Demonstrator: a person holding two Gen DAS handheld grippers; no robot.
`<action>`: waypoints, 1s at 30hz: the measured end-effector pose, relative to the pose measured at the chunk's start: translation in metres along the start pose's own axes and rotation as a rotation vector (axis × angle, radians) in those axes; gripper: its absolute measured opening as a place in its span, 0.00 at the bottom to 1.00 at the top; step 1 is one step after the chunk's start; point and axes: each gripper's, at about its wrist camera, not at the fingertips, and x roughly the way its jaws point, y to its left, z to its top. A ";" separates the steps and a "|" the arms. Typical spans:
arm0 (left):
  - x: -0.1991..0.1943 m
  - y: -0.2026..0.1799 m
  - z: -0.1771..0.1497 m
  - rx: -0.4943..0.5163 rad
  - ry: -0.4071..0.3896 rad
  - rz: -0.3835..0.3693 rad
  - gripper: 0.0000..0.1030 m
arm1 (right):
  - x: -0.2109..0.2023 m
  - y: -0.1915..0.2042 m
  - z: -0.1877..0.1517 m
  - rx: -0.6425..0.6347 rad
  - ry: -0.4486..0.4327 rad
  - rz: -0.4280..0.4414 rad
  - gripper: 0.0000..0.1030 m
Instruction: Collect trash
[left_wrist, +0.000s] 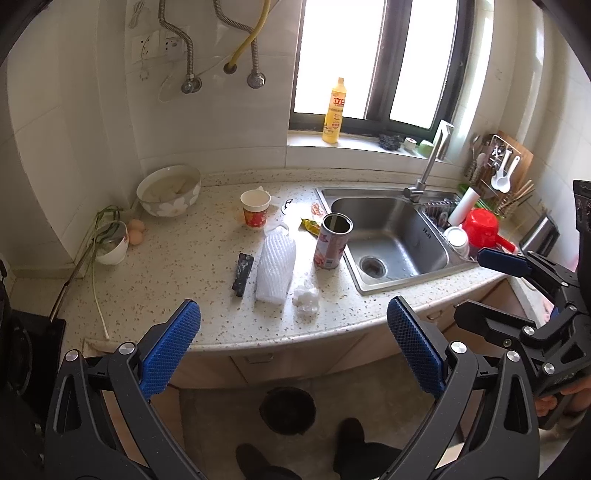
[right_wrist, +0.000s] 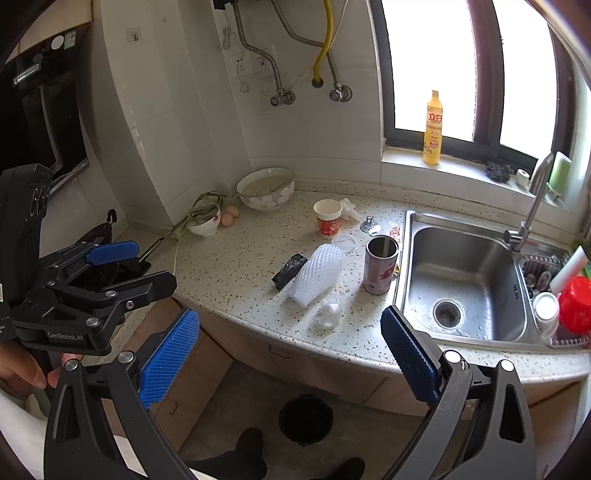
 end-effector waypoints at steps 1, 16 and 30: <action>0.000 0.000 0.000 -0.001 -0.001 -0.001 0.94 | 0.000 0.000 0.000 0.000 0.000 0.000 0.93; -0.001 -0.003 -0.002 -0.001 0.002 -0.002 0.94 | 0.005 0.002 -0.001 0.001 0.005 0.002 0.93; 0.004 0.007 0.008 -0.027 0.010 0.004 0.94 | 0.010 -0.002 0.000 0.020 0.010 0.012 0.93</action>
